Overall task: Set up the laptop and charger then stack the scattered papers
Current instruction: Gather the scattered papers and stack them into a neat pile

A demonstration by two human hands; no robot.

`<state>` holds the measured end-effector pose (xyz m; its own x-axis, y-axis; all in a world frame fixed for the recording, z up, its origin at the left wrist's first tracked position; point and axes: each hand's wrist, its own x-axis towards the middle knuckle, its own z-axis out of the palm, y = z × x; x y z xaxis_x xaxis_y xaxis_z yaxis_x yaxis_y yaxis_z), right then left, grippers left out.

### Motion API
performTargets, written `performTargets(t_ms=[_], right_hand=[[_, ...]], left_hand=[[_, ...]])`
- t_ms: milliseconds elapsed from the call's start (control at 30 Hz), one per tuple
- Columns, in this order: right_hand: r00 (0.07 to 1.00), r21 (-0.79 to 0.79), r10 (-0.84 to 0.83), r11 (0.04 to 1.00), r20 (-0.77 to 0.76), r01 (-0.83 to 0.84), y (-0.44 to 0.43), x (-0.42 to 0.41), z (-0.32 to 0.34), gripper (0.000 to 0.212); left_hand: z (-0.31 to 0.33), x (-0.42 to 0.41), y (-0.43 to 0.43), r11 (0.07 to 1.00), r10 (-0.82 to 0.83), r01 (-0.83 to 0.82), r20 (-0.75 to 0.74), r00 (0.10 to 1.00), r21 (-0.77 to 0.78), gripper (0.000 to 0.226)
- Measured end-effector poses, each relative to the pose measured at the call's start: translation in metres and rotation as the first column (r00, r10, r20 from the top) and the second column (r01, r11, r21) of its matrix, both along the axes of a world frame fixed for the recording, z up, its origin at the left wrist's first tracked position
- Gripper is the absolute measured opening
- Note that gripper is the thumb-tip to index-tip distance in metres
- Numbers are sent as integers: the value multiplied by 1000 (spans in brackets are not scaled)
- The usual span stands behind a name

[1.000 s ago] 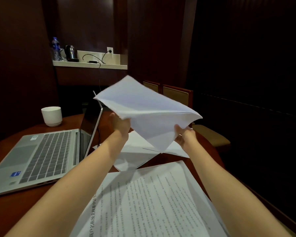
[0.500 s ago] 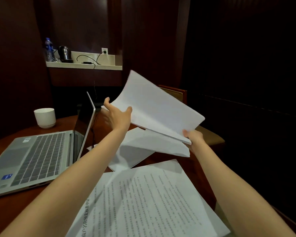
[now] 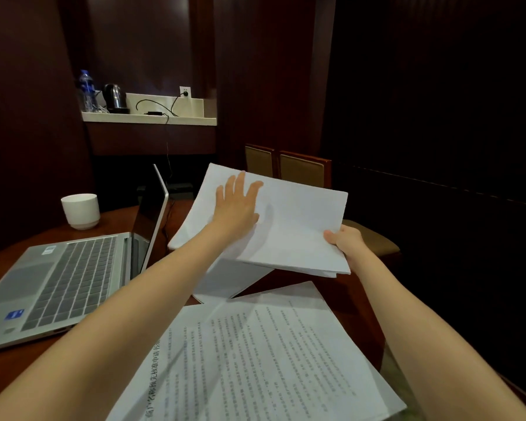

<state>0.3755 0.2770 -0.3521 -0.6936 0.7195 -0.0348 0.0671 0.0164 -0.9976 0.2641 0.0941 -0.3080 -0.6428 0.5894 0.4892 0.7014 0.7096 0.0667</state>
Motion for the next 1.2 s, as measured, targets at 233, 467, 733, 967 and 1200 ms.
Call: performTargets(t_ms=[233, 467, 733, 967, 1200], right_hand=[[961, 265, 172, 937, 218, -228, 11, 8, 1, 32], [727, 263, 376, 757, 574, -598, 17, 18, 1, 16], [662, -110, 629, 753, 407, -649, 18, 24, -2, 17], [622, 25, 564, 730, 543, -683, 9, 18, 1, 10], [484, -5, 555, 661, 676, -750, -7, 12, 0, 8]], left_hand=[[6, 1, 8, 997, -19, 15, -62, 998, -75, 54], [14, -8, -6, 981, -106, 166, 443, 890, -99, 23], [-15, 1, -14, 917, 83, 195, 644, 760, -349, 29], [-23, 2, -23, 852, 177, 355, 849, 498, -385, 19], [-32, 8, -30, 800, 241, 387, 836, 494, -459, 10]])
